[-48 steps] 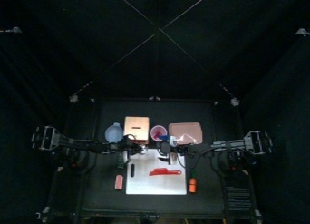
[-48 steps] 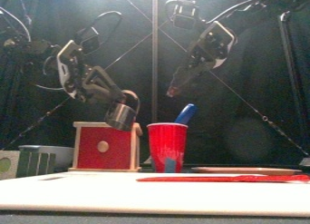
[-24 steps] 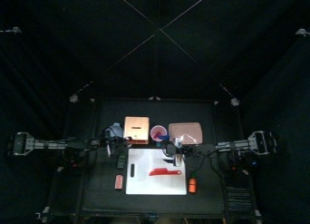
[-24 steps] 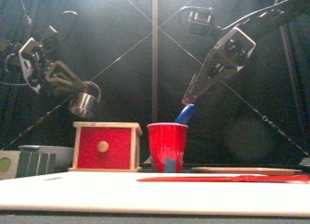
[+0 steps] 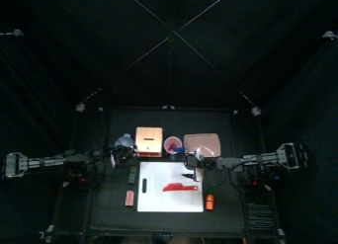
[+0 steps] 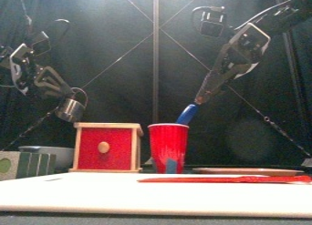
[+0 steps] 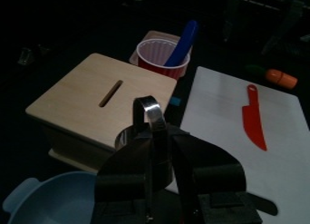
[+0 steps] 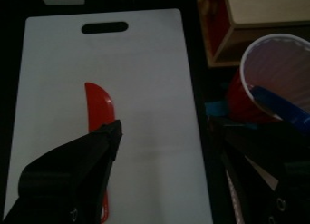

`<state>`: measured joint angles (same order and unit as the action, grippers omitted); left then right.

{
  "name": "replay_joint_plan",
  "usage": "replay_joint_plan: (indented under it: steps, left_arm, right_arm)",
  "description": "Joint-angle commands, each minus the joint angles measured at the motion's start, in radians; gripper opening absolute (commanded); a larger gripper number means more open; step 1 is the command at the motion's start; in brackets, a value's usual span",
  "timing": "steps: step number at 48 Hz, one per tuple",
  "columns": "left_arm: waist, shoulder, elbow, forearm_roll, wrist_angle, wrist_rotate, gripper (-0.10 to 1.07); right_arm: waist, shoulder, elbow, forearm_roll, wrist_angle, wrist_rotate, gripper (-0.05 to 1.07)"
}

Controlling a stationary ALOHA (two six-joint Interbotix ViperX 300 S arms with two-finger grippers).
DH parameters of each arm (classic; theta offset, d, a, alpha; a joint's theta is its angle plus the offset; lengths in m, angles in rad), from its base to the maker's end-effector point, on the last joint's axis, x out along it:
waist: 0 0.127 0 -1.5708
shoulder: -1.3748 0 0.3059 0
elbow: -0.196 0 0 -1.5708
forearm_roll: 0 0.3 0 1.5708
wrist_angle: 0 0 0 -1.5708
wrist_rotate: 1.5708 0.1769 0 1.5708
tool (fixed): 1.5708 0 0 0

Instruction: Hand over cookie cutter to left arm

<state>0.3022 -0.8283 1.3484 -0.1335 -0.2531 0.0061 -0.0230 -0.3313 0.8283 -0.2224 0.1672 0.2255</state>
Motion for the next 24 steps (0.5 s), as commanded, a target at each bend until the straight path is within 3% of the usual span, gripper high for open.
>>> replay_joint_plan:
  steps: [1, 24]
  left_arm:
    - [0.003, 0.000, -0.014, 0.002, -0.003, -0.002, 0.52]
    - [0.008, 0.000, -0.009, 0.000, 0.003, -0.005, 0.52]
  right_arm:
    - [-0.003, -0.046, 0.009, 0.003, -0.023, -0.002, 1.04]
    - [-0.006, -0.077, 0.055, 0.021, -0.046, -0.002, 1.04]
